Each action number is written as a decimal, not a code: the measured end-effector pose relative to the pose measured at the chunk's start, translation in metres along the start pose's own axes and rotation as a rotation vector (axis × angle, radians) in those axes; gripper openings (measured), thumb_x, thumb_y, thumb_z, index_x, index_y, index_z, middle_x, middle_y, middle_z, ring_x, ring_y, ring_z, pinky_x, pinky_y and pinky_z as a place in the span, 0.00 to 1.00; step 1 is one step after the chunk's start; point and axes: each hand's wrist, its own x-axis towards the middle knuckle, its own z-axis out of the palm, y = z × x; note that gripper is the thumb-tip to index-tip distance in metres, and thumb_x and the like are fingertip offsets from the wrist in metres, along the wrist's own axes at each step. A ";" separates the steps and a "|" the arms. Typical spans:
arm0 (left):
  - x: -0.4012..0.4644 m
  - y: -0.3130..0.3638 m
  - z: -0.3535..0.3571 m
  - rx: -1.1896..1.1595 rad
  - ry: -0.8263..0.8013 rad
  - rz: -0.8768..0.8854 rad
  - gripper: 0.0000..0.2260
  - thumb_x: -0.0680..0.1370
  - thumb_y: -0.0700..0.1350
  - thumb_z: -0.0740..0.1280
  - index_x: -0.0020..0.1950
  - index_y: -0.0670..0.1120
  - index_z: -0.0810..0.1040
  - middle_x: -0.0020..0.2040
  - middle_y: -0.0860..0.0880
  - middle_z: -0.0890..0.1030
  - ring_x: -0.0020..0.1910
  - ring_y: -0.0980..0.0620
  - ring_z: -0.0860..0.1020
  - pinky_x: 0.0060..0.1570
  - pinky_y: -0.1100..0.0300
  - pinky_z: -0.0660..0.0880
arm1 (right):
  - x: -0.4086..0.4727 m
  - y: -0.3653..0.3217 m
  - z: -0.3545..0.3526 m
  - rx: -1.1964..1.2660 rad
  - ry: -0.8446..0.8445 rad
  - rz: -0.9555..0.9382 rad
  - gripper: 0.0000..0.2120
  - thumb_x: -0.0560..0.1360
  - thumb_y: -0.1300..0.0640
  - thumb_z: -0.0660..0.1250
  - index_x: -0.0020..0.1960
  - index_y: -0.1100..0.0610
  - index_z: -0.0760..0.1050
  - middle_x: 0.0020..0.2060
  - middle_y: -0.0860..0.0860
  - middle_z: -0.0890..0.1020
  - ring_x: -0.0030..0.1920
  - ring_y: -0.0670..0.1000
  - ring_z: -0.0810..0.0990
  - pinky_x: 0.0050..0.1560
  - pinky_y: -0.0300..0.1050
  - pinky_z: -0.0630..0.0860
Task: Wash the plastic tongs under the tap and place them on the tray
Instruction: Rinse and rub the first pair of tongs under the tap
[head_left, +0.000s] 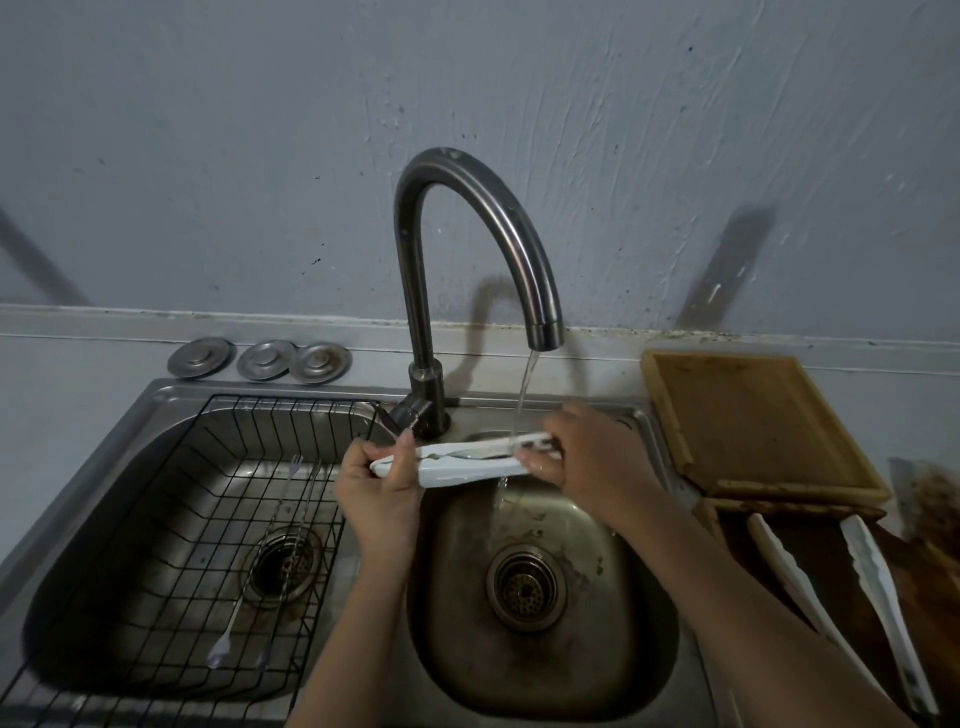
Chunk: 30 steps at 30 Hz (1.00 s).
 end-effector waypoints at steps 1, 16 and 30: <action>0.002 0.001 0.001 0.041 -0.016 0.003 0.16 0.74 0.40 0.69 0.31 0.46 0.65 0.30 0.47 0.74 0.27 0.62 0.72 0.30 0.70 0.70 | 0.001 -0.001 0.000 -0.113 -0.064 -0.043 0.24 0.74 0.36 0.55 0.45 0.56 0.74 0.37 0.47 0.71 0.37 0.49 0.72 0.31 0.43 0.61; 0.032 -0.012 0.008 0.457 -0.129 -0.019 0.19 0.77 0.39 0.64 0.66 0.34 0.65 0.62 0.38 0.71 0.62 0.44 0.71 0.60 0.57 0.68 | -0.013 -0.039 0.045 0.810 -0.004 0.185 0.17 0.79 0.46 0.53 0.42 0.58 0.70 0.28 0.49 0.73 0.26 0.47 0.71 0.29 0.52 0.72; 0.066 -0.003 0.034 1.022 -0.230 0.047 0.07 0.78 0.41 0.58 0.54 0.40 0.67 0.52 0.39 0.79 0.50 0.38 0.78 0.49 0.44 0.76 | -0.008 -0.037 0.028 0.978 0.186 0.095 0.29 0.76 0.39 0.50 0.39 0.65 0.72 0.23 0.51 0.74 0.23 0.48 0.74 0.28 0.40 0.73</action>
